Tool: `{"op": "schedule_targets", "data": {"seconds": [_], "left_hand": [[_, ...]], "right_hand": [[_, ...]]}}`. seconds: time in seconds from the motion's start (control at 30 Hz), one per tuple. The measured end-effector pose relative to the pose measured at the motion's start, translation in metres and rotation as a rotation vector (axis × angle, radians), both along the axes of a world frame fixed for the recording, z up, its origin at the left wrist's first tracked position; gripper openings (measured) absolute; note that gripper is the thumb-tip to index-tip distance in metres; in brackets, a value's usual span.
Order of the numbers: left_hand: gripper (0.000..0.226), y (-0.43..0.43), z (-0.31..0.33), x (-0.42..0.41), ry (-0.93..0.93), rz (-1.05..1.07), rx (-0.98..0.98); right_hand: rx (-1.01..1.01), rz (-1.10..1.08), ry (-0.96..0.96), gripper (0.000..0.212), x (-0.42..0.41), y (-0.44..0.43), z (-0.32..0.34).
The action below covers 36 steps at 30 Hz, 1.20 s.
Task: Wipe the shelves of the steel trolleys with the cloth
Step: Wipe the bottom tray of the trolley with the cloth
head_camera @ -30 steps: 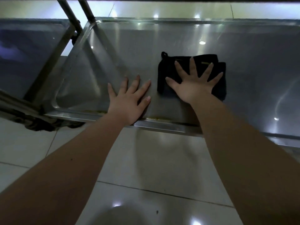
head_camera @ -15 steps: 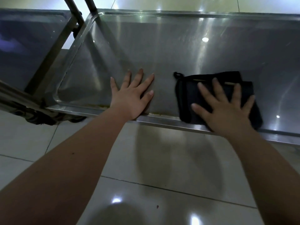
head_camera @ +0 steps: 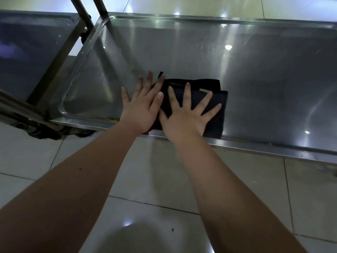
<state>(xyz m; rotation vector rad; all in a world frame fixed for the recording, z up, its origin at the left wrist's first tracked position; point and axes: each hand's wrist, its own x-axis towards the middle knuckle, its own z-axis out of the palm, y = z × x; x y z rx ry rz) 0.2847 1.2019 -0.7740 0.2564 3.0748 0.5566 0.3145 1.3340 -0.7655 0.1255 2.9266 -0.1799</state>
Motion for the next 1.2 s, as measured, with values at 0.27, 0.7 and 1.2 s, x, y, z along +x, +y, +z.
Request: {"op": "schedule_targets", "data": {"seconds": [0.27, 0.7, 1.2], "left_hand": [[0.059, 0.006, 0.026, 0.020, 0.219, -0.014, 0.106], [0.060, 0.075, 0.002, -0.006, -0.022, -0.004, -0.242], [0.069, 0.080, 0.011, 0.026, -0.197, 0.039, -0.264]], "right_hand": [[-0.284, -0.035, 0.109, 0.070, 0.015, 0.097, 0.013], [0.014, -0.030, 0.107, 0.072, 0.034, 0.105, -0.016], [0.066, -0.052, 0.045, 0.058, 0.028, 0.102, -0.020]]}}
